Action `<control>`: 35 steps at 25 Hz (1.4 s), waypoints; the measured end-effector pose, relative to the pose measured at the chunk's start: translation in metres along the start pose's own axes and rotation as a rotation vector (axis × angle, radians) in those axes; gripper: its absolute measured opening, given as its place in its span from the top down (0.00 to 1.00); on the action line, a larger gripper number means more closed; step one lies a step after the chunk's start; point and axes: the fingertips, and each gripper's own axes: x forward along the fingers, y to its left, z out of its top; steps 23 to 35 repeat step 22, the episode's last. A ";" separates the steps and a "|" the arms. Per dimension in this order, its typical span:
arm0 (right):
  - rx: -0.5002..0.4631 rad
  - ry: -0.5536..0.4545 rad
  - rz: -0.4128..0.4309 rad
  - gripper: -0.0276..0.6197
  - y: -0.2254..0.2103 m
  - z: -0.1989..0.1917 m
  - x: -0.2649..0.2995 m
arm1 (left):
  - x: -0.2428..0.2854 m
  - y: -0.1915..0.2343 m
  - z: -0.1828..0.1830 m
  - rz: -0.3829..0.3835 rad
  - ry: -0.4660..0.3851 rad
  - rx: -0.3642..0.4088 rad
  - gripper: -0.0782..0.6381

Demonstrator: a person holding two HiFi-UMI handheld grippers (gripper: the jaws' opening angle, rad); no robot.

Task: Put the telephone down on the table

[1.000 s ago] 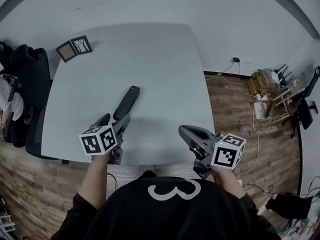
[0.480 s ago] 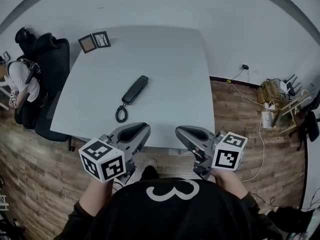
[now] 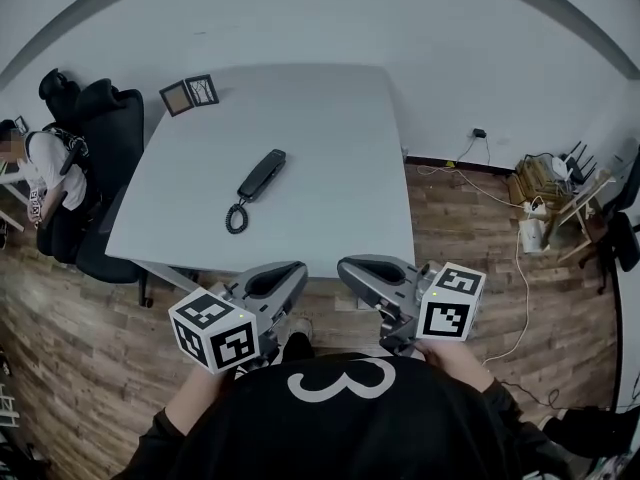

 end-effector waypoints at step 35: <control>-0.015 -0.010 -0.031 0.94 0.017 -0.010 -0.036 | -0.001 -0.037 -0.005 0.003 -0.009 0.052 0.87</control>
